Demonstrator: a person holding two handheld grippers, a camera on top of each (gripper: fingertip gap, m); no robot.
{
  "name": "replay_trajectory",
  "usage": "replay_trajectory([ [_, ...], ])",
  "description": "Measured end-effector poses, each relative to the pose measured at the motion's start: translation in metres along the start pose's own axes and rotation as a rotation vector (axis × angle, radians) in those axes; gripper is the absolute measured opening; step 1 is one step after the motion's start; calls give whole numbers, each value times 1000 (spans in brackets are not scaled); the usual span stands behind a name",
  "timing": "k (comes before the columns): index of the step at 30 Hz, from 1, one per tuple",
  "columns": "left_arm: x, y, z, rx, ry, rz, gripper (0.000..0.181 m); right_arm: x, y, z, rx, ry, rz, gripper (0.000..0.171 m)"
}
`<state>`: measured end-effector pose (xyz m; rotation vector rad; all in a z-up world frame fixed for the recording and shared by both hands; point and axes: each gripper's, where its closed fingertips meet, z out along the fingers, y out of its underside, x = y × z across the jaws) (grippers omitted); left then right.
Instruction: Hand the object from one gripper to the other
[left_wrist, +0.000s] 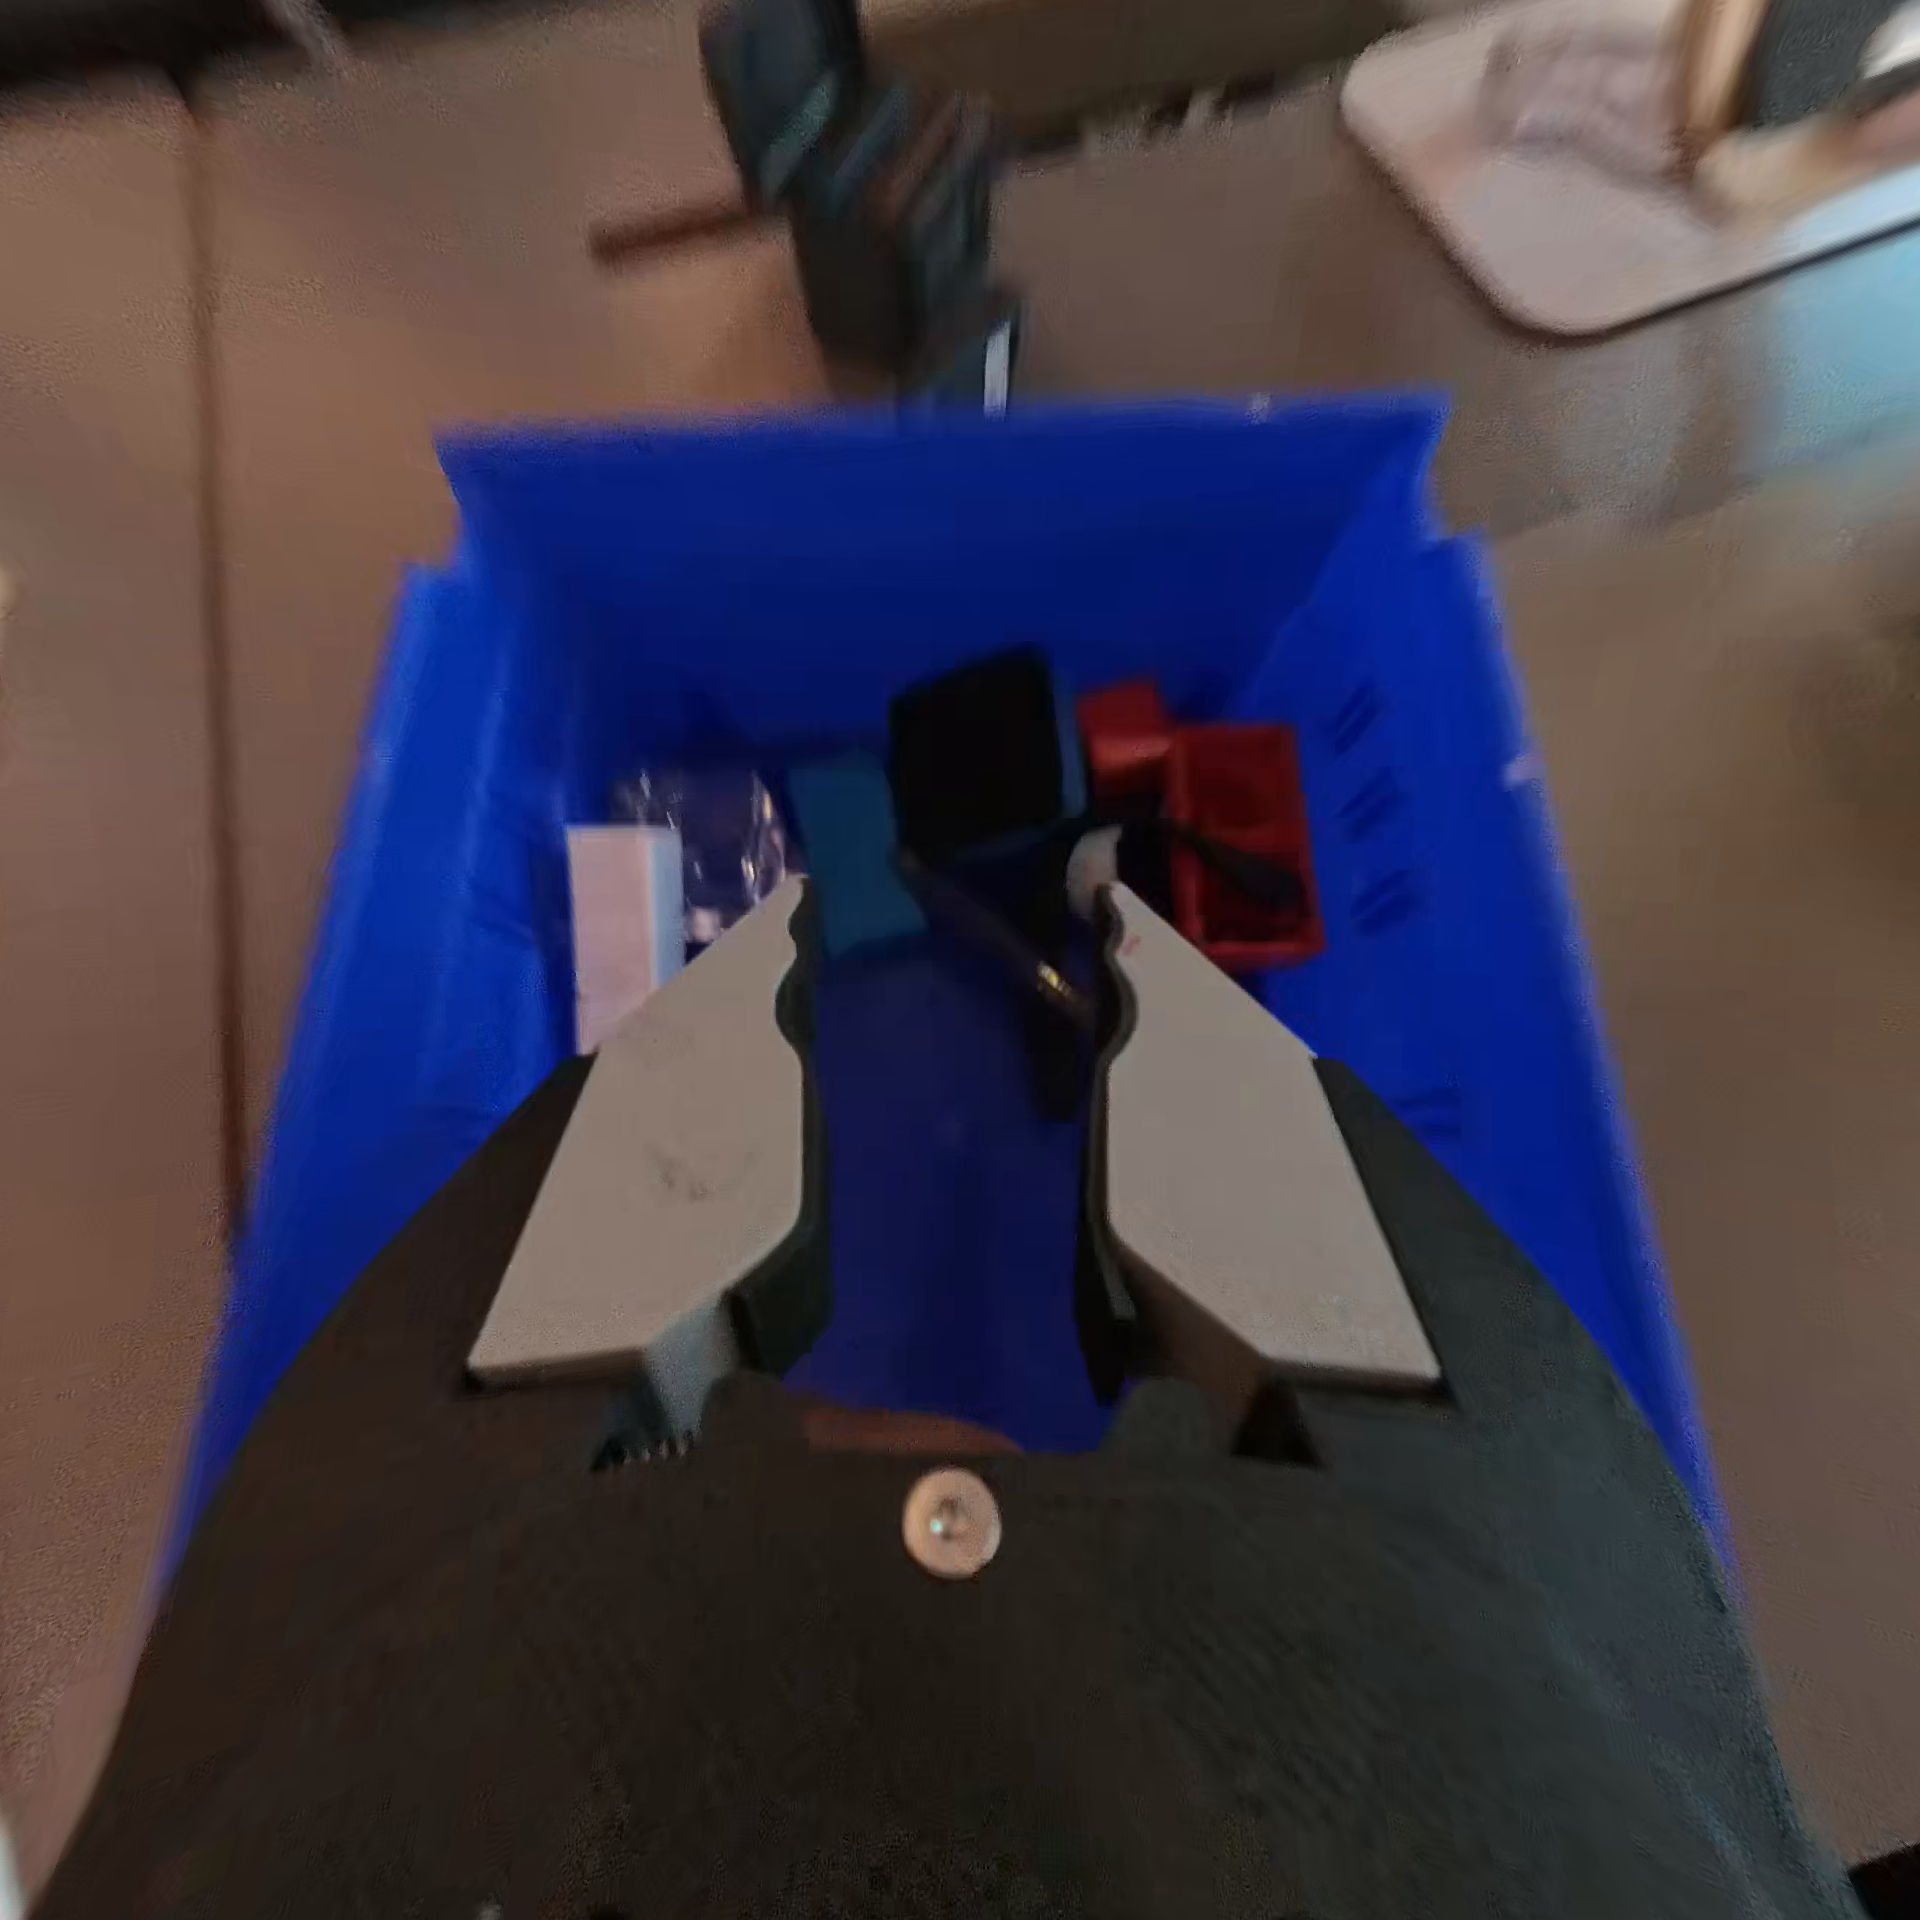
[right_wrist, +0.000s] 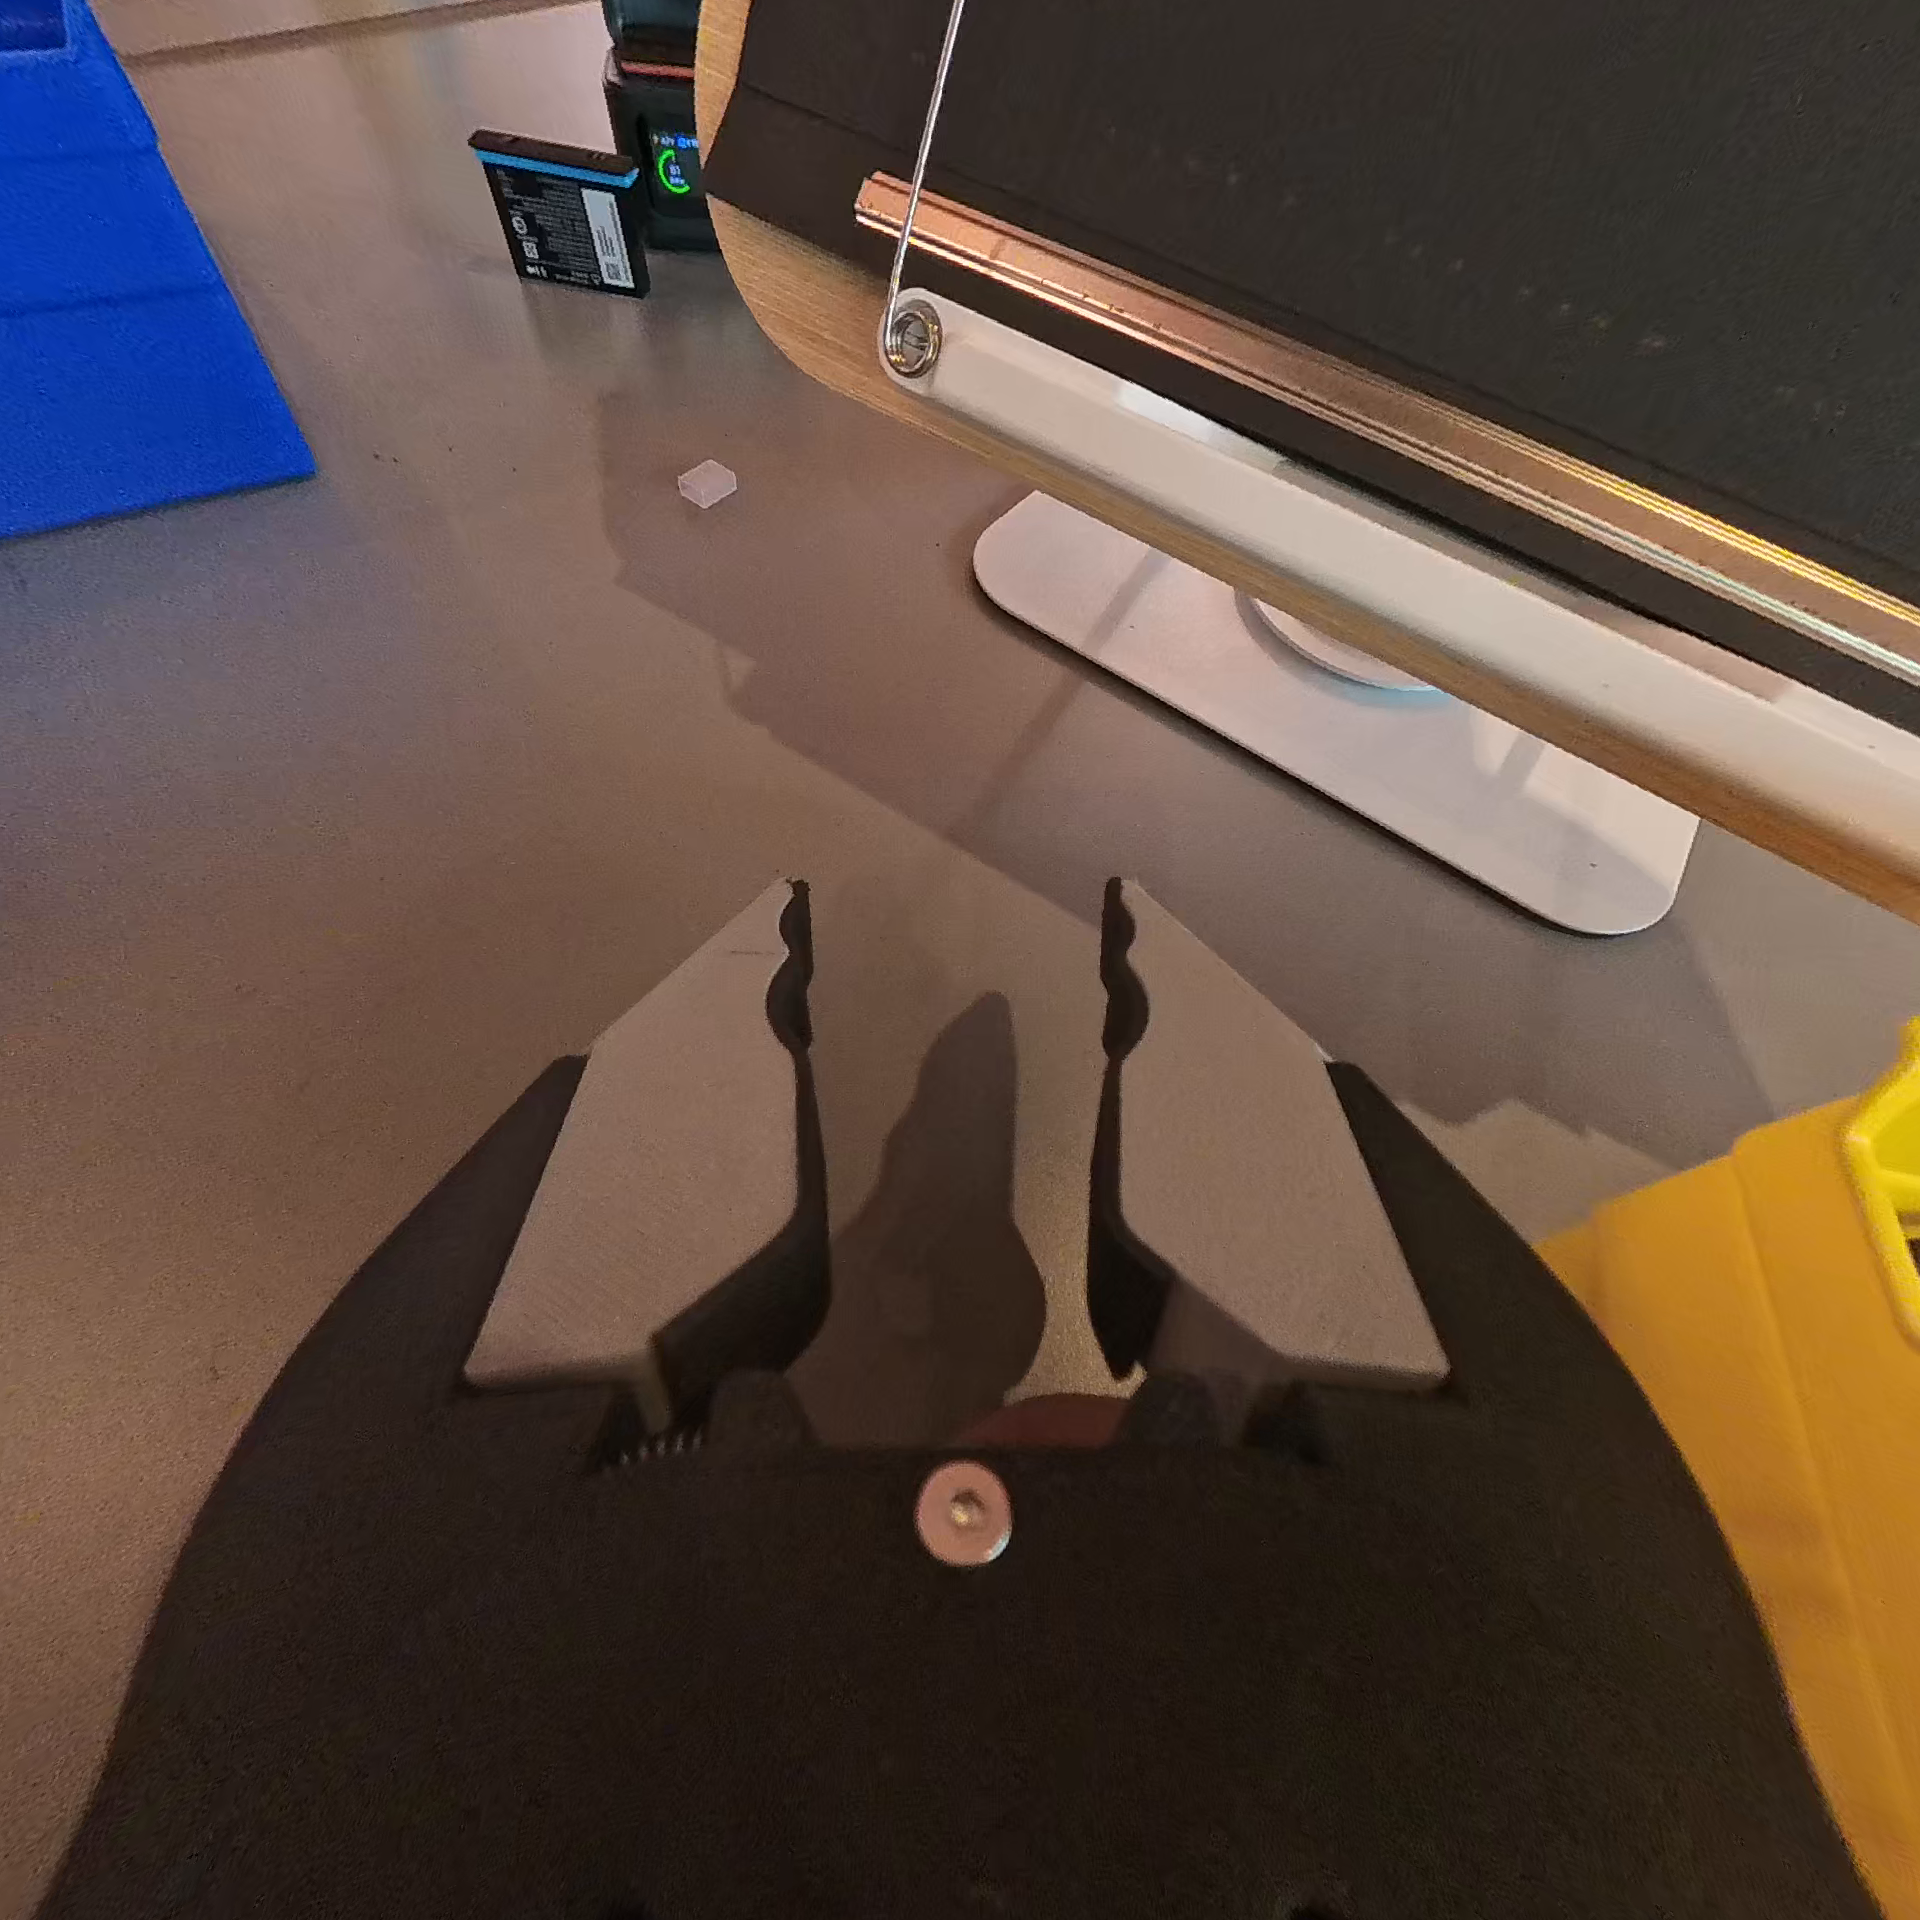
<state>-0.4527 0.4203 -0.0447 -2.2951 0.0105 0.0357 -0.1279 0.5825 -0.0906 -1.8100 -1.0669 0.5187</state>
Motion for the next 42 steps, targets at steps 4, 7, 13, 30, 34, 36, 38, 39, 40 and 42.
replay_trajectory([
  [4,2,43,43,-156,93,-52,49,1,1,0,-7,21,-15,52],
  [7,5,52,65,-218,88,-19,53,0,2,0,-16,42,-35,52],
  [13,-13,41,59,-263,19,147,20,-1,3,-1,-19,48,-47,50],
  [30,-22,51,13,-530,-69,424,14,-9,4,-2,-19,-29,-24,48],
  [34,-41,47,3,-519,-127,441,10,-10,4,-2,-20,-35,-27,47],
  [36,-40,43,0,-485,-103,397,10,-11,6,-1,-33,-43,-28,47],
  [38,-38,46,-1,-484,-75,373,22,-12,7,0,-44,-49,-33,46],
  [39,-39,50,-1,-492,-76,381,22,-13,7,0,-46,-48,-36,47],
  [40,-42,54,-1,-503,-87,400,20,-13,7,0,-44,-46,-38,46],
  [42,-55,51,3,-470,-168,454,0,-13,7,0,-41,-43,-41,46],
])
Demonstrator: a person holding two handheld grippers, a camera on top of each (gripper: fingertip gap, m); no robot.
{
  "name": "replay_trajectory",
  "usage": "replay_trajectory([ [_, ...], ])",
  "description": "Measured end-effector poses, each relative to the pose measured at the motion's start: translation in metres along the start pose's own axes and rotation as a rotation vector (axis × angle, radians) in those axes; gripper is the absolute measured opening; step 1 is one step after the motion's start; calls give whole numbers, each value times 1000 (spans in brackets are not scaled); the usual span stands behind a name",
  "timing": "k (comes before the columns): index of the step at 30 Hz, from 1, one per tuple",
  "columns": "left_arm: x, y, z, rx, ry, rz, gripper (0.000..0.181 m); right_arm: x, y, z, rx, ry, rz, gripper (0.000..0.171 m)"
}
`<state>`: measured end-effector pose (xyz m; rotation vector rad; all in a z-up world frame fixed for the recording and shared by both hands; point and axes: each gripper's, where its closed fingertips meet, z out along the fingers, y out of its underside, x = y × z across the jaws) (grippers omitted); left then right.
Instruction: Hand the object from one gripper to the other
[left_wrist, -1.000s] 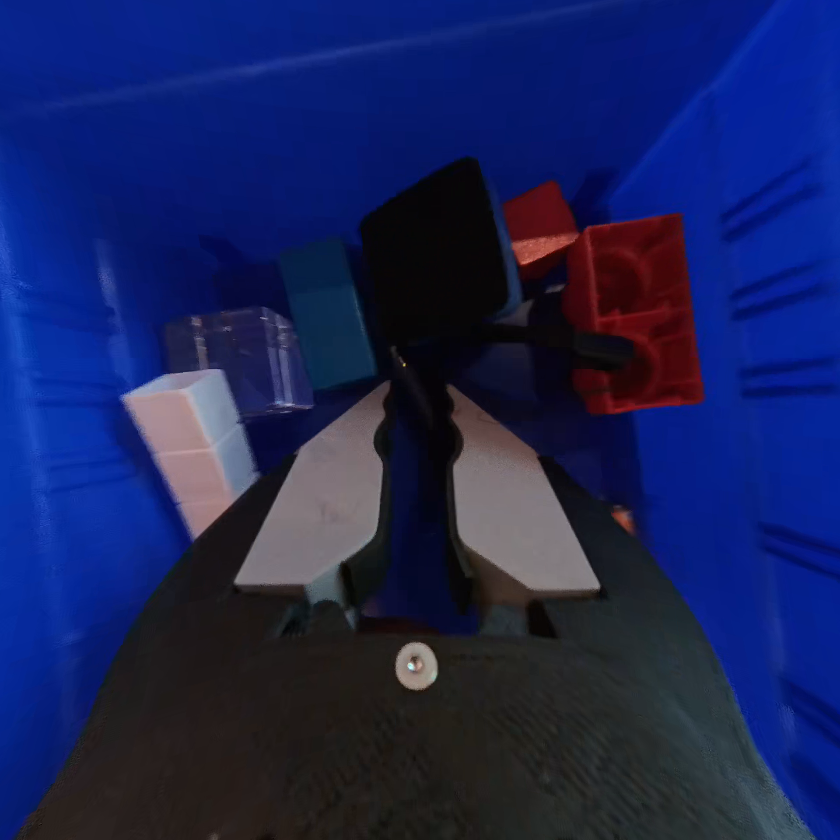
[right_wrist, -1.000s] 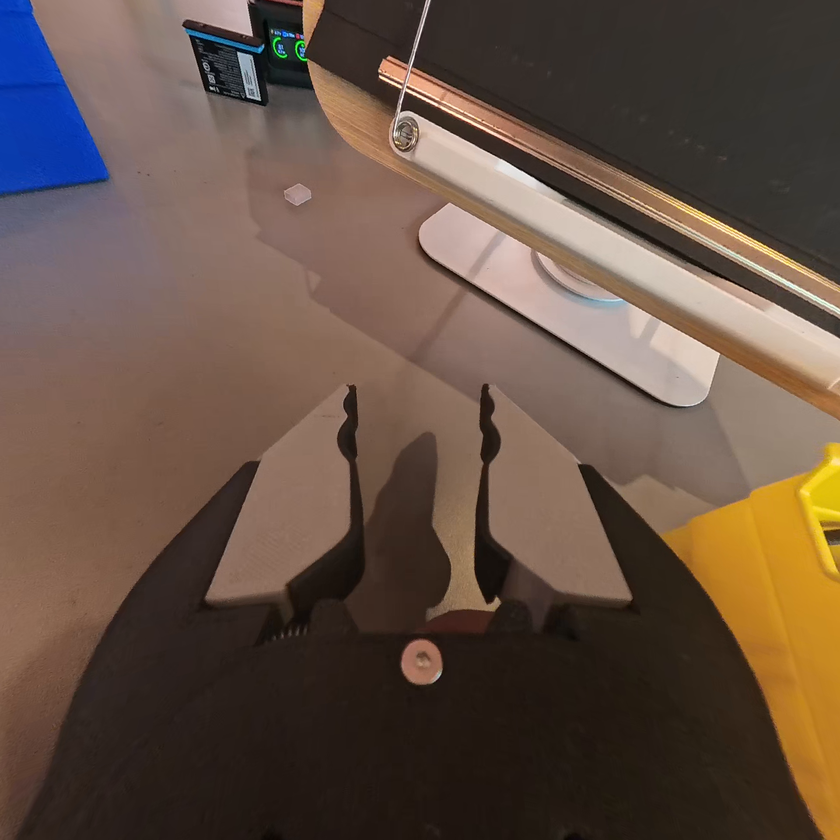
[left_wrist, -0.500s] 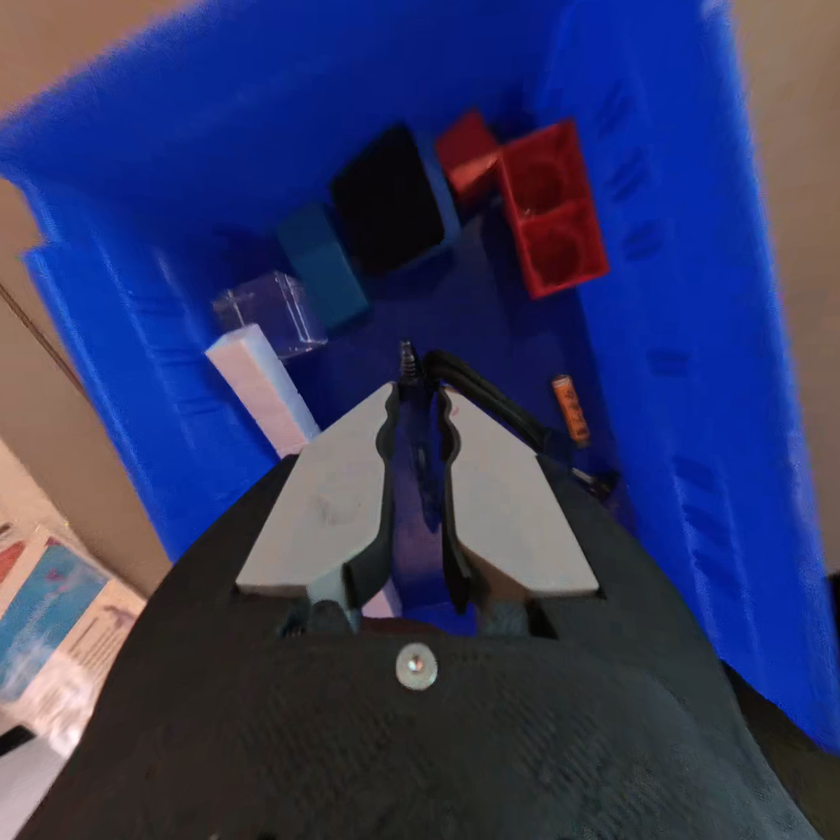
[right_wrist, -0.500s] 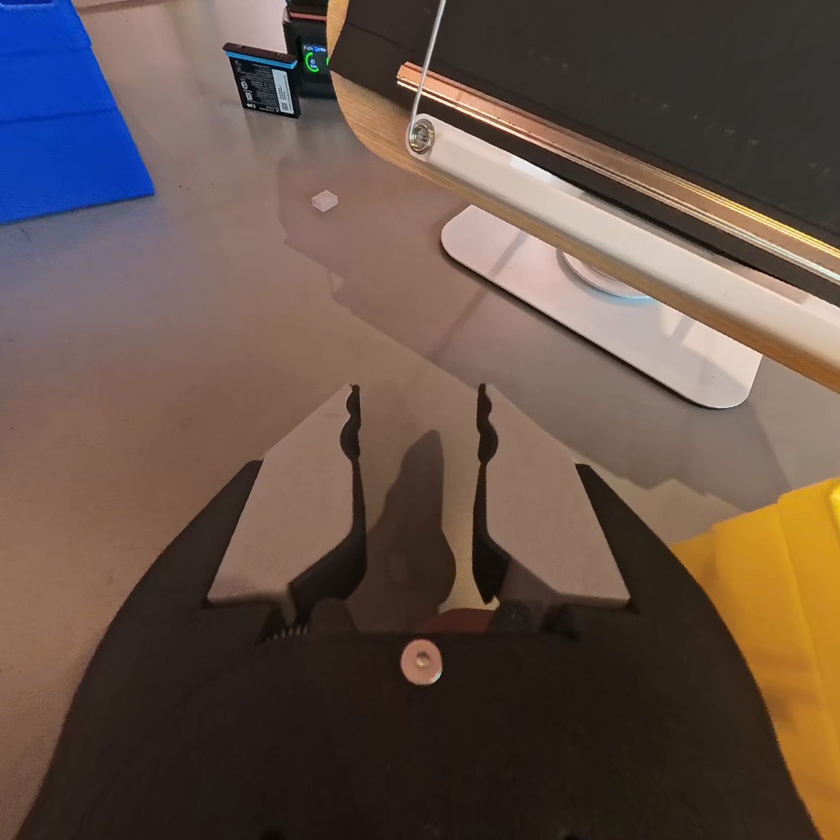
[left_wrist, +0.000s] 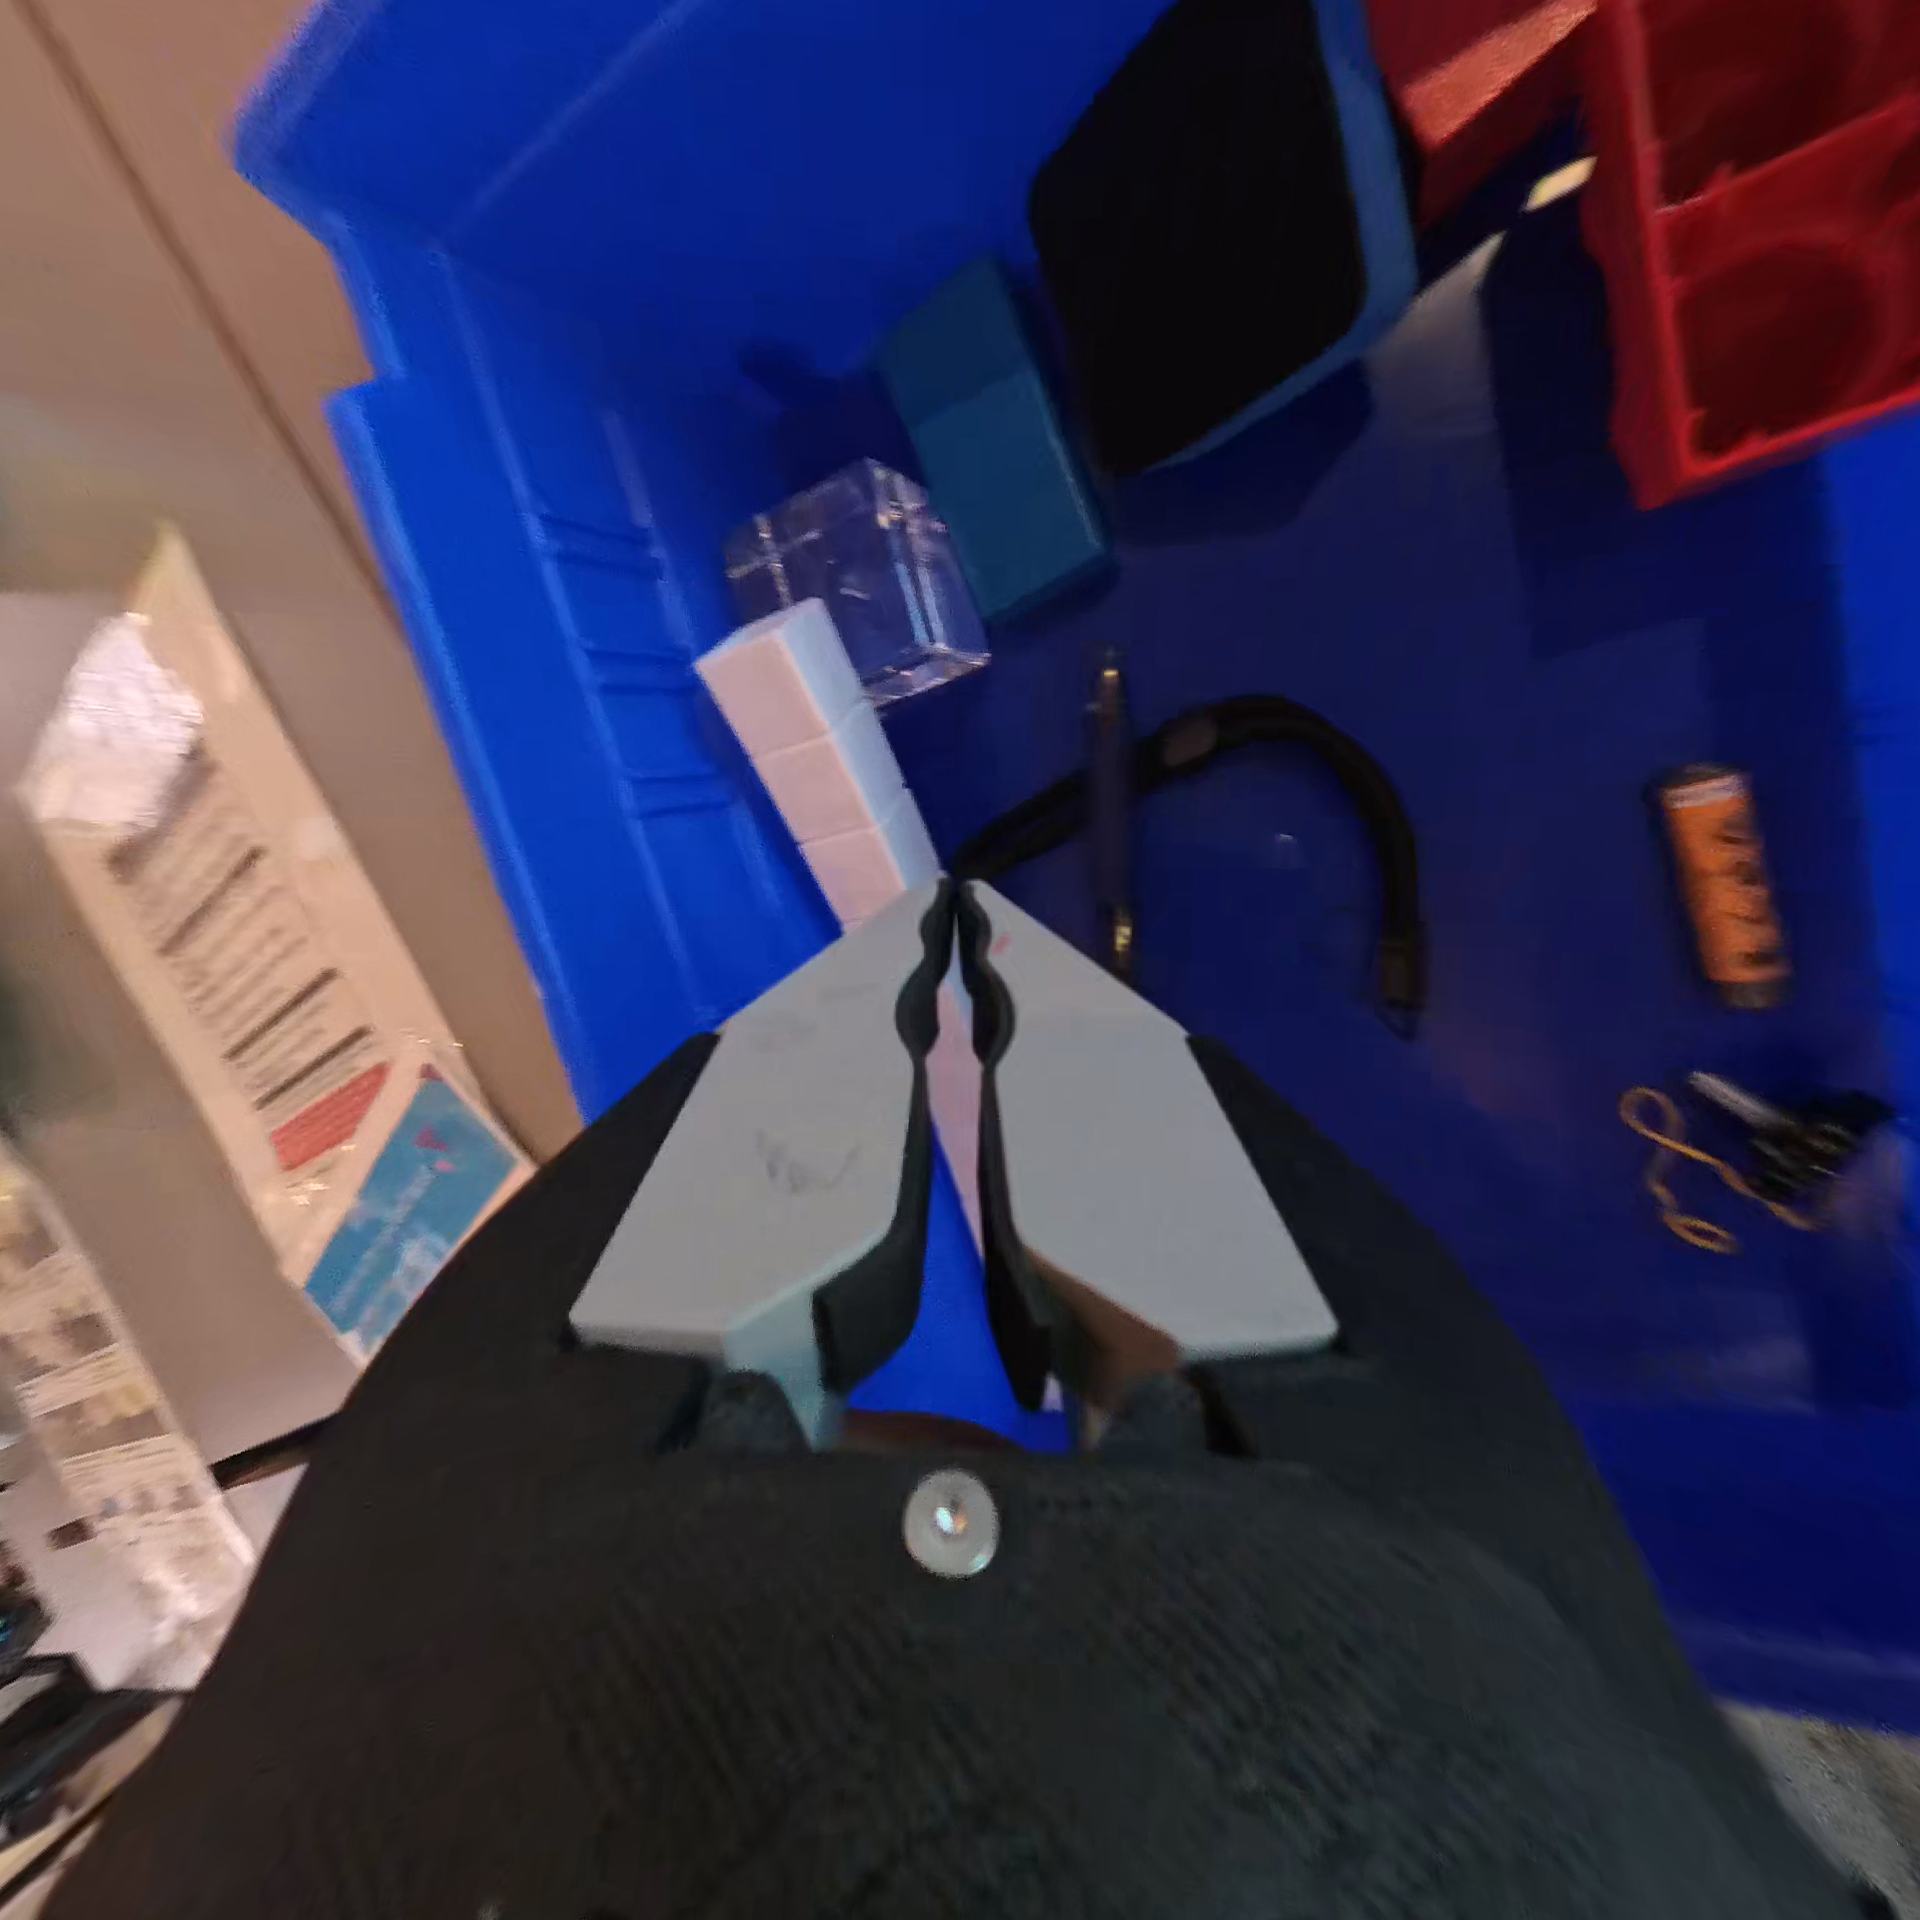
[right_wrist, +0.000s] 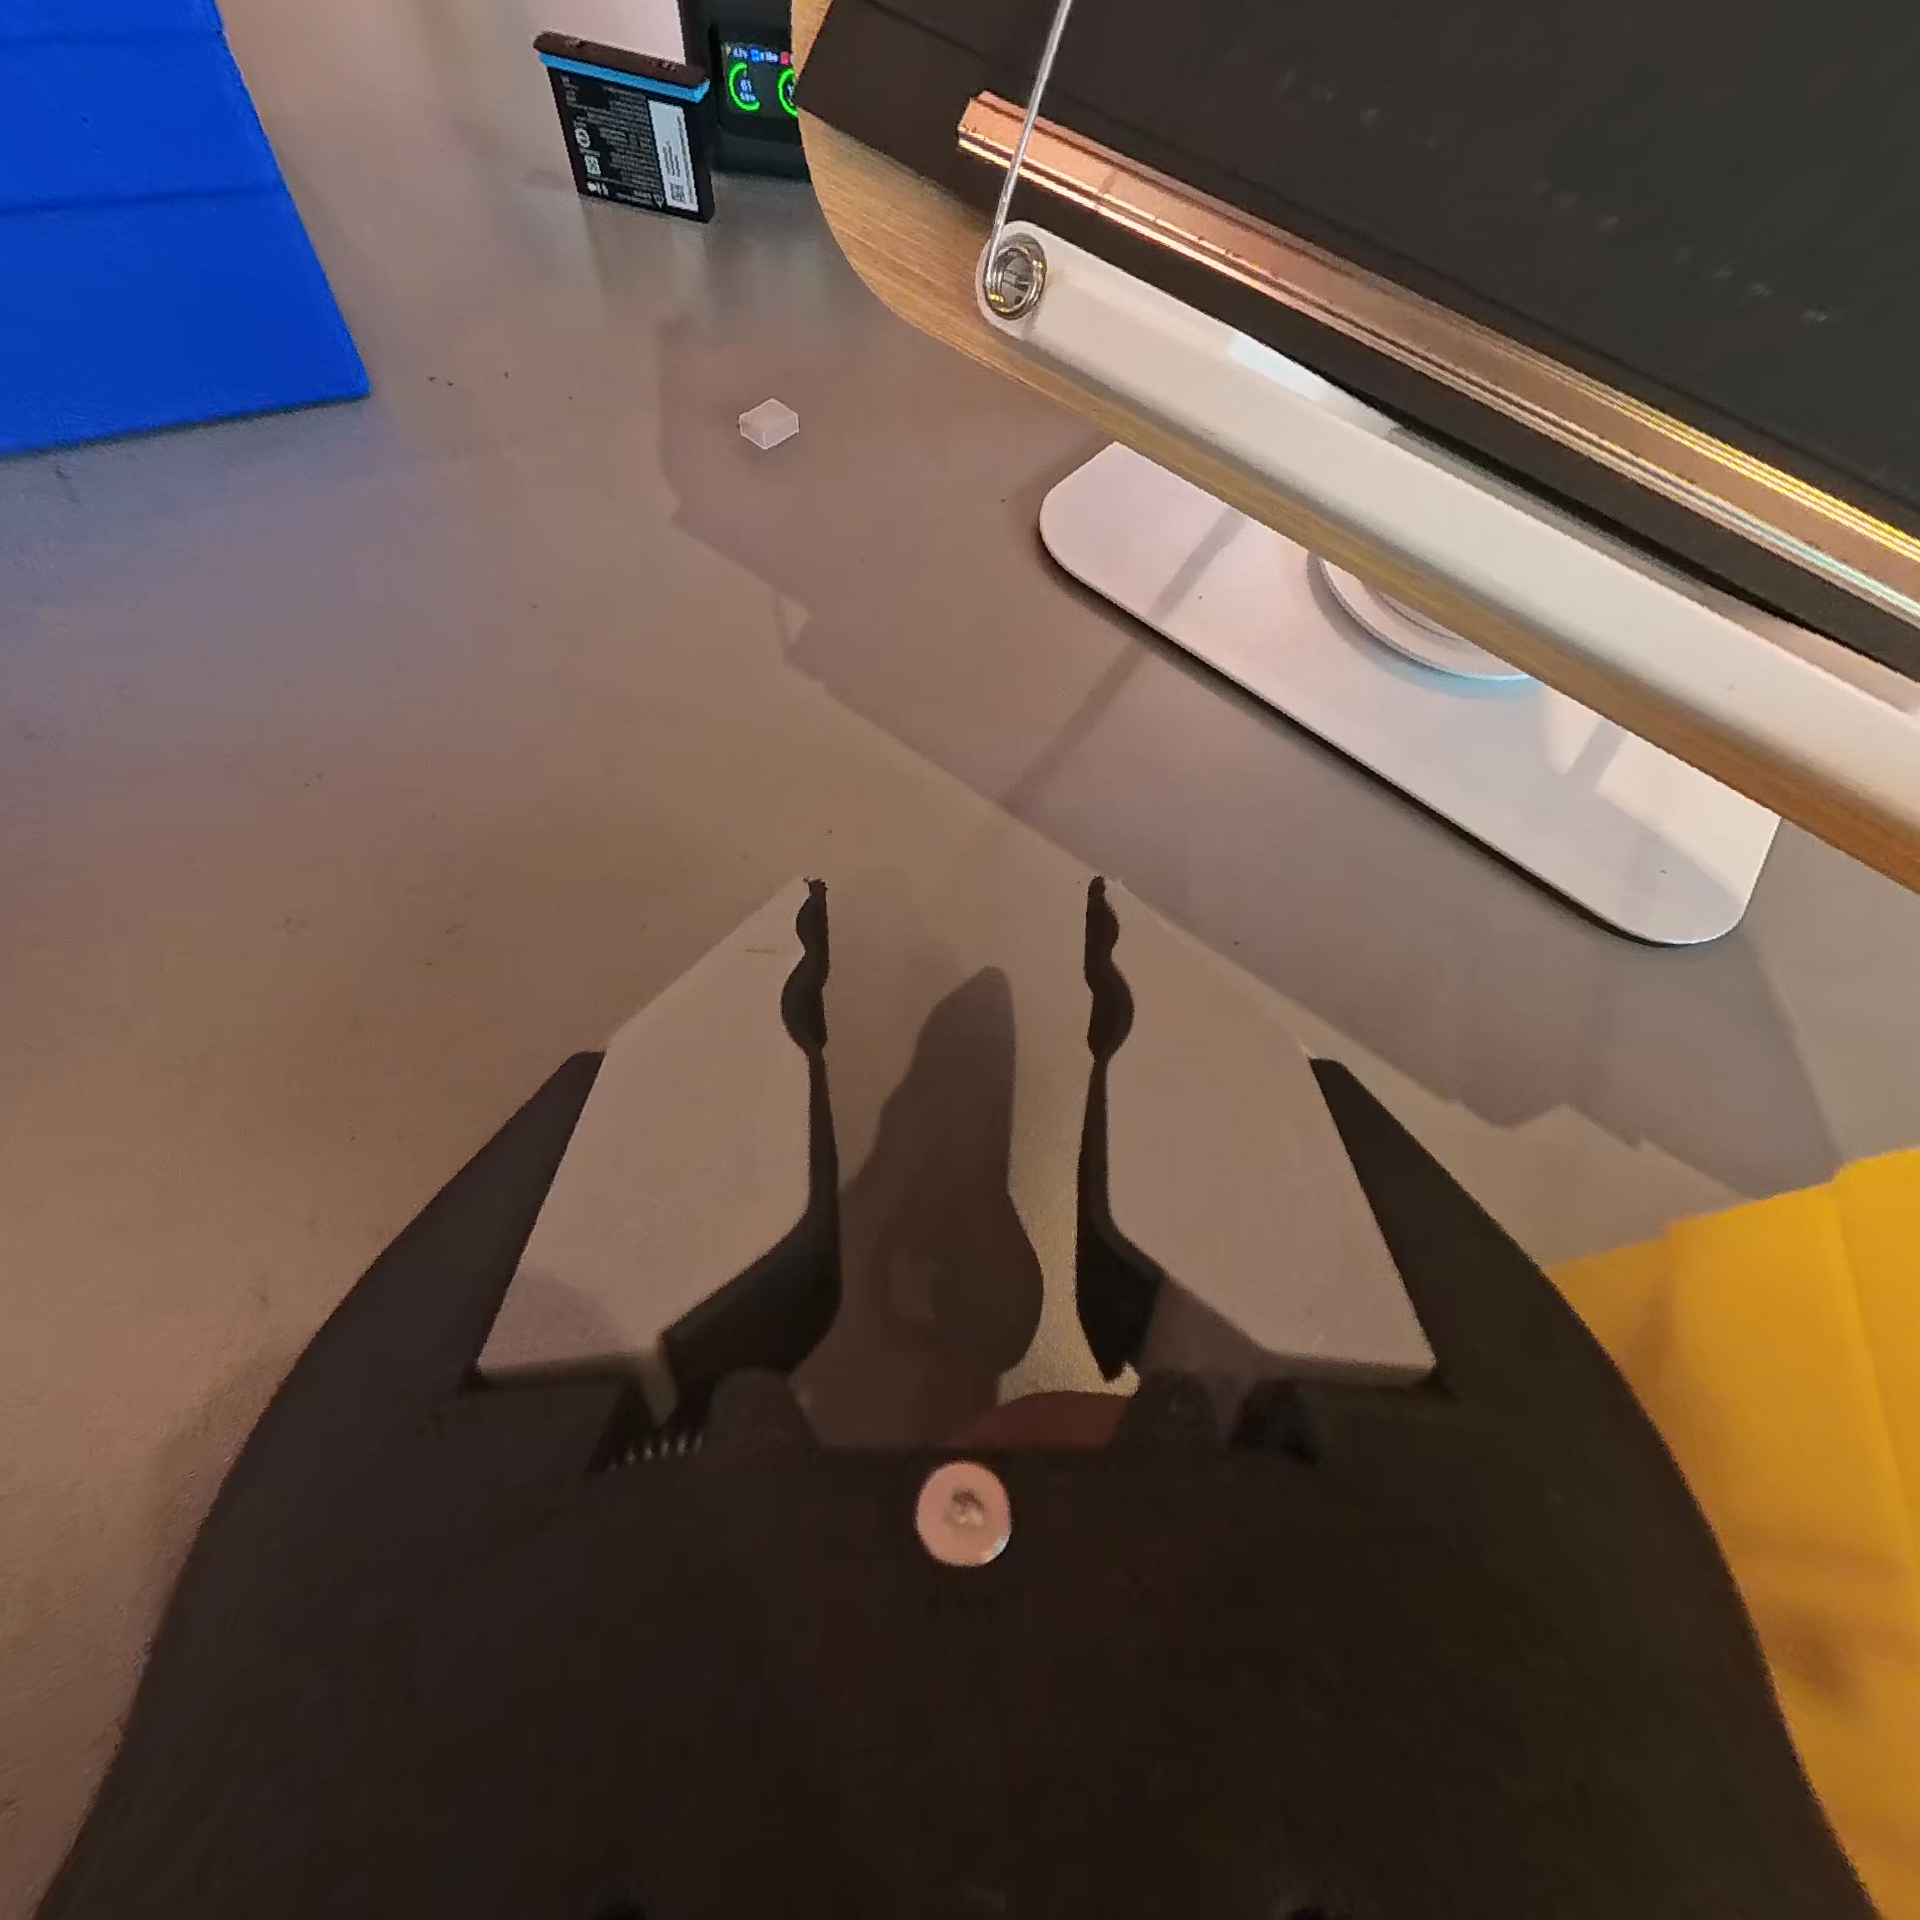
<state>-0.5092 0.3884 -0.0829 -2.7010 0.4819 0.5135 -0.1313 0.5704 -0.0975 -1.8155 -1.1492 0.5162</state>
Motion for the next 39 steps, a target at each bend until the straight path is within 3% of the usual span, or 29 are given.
replay_trajectory([
  [2,5,-1,4,27,14,11,1,0,0,0,0,1,1,46],
  [4,23,4,9,15,103,1,23,1,0,0,1,2,4,46],
  [8,36,12,14,6,161,-24,30,1,0,0,4,2,7,45],
  [14,45,27,24,-34,256,-79,16,-1,0,0,-4,-2,-5,44],
  [18,32,26,27,-54,157,-16,8,-3,0,0,-4,-6,-13,43],
  [21,15,-12,-5,92,76,-25,8,-3,0,0,-3,-8,-17,43],
  [25,-12,-86,-83,378,-131,-7,8,-4,1,1,-12,-14,-20,43],
  [27,14,-135,-127,589,-50,-39,7,-5,2,1,-14,-14,-24,42],
  [30,100,-201,-167,837,154,9,8,-4,1,1,-12,-9,-26,43],
  [34,207,-261,-143,963,212,131,8,-1,-3,-3,28,-18,19,46],
  [37,238,-290,-98,956,203,150,8,-6,-17,-11,132,-109,73,49],
  [39,232,-306,-80,974,177,125,8,-13,-29,-19,223,-213,104,49],
])
